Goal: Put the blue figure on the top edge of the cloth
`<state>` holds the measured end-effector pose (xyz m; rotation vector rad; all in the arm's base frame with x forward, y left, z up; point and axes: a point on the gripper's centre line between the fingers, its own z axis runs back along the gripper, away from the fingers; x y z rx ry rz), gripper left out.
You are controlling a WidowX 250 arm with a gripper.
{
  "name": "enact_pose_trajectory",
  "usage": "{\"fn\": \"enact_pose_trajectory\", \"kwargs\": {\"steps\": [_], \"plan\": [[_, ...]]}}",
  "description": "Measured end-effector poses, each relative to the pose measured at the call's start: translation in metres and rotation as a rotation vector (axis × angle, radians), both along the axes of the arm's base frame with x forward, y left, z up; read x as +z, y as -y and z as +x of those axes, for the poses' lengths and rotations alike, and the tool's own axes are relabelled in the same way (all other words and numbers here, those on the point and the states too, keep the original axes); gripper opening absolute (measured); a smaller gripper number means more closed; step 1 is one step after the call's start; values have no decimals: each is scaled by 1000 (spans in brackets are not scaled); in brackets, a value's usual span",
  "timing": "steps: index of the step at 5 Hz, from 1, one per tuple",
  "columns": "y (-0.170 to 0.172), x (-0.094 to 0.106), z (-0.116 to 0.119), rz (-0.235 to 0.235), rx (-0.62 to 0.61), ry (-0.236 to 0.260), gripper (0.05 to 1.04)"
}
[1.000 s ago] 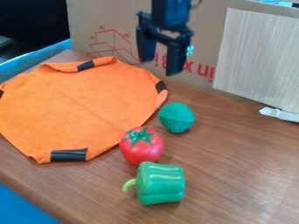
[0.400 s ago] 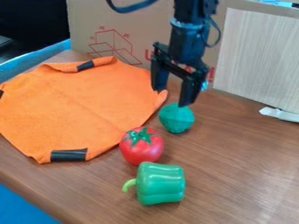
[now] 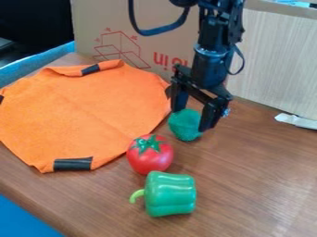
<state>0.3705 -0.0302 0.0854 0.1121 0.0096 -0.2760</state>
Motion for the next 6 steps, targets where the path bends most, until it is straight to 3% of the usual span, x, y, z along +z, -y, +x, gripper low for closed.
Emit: {"fn": "enact_pose_trajectory", "kwargs": {"steps": [1,2,3,4,5,6], "plan": [[-3,-13,4,32,15,-20,1000],[-5,-24,8,64,21,-47,924],[-6,-22,10,75,35,-52,828],[-7,-21,11,80,19,-43,824],[-5,-16,14,64,15,-47,823],[-27,1,41,16,116,-22,823]]}}
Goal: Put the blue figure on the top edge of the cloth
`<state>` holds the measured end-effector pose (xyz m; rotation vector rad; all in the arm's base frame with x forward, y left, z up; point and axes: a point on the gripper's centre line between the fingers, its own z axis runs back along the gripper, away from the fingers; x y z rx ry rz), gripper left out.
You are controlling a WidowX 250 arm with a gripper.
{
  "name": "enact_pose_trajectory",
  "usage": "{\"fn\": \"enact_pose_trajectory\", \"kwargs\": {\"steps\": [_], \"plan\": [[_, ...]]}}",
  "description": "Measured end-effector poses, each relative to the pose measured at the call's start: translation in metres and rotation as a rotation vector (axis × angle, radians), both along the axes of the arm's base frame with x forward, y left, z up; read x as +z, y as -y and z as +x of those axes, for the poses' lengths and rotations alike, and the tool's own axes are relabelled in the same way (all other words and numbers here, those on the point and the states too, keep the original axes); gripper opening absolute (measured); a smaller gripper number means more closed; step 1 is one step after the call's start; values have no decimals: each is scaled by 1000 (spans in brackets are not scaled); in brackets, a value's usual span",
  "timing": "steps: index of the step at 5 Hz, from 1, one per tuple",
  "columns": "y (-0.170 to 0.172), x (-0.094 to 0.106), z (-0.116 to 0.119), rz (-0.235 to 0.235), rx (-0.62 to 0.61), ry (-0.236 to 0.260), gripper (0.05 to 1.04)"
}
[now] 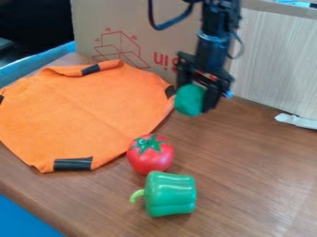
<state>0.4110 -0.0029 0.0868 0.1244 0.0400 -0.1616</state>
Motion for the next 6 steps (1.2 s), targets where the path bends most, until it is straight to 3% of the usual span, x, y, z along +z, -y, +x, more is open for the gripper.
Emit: {"fn": "enact_pose_trajectory", "kwargs": {"steps": [1,2,3,4,5,6], "plan": [[-31,8,21,-28,106,9,823],[-47,7,44,-28,190,17,823],[-74,5,51,-22,263,21,823],[-82,-14,39,-9,263,19,823],[-86,-2,31,-7,276,111,823],[-91,-10,26,-11,296,128,823]]}}
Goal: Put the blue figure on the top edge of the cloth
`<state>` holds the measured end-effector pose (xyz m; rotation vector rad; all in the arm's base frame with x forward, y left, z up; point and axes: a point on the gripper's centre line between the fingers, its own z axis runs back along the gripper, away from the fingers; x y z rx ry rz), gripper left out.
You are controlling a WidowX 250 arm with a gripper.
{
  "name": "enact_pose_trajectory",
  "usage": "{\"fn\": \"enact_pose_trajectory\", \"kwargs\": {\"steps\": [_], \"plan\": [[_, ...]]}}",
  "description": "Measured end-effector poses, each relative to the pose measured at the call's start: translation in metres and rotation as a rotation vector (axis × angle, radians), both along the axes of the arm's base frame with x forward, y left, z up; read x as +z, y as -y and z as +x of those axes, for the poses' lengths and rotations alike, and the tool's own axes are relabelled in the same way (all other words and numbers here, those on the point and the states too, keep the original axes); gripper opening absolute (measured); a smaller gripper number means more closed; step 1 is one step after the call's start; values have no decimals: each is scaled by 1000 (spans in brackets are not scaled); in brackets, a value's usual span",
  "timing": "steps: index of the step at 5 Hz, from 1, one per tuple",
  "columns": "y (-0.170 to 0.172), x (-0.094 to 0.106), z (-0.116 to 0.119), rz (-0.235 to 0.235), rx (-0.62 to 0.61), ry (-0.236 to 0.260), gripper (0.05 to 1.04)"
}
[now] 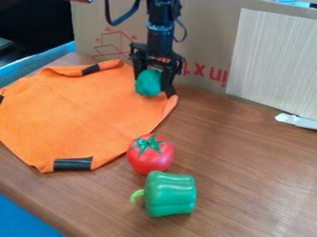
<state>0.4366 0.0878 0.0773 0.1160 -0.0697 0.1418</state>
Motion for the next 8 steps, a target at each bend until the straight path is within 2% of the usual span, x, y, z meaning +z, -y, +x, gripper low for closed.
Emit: {"fn": "enact_pose_trajectory", "kwargs": {"steps": [1,2,3,4,5,6,7,8], "plan": [[0,-8,-2,3,10,4,823],[0,5,-1,8,10,41,823],[-6,6,-3,7,24,47,856],[-14,6,-7,2,49,33,1008],[-12,6,-10,-17,43,14,1005],[-6,19,-9,-59,39,13,999],[-3,63,-3,-79,10,25,999],[10,104,-4,-212,-34,59,999]]}}
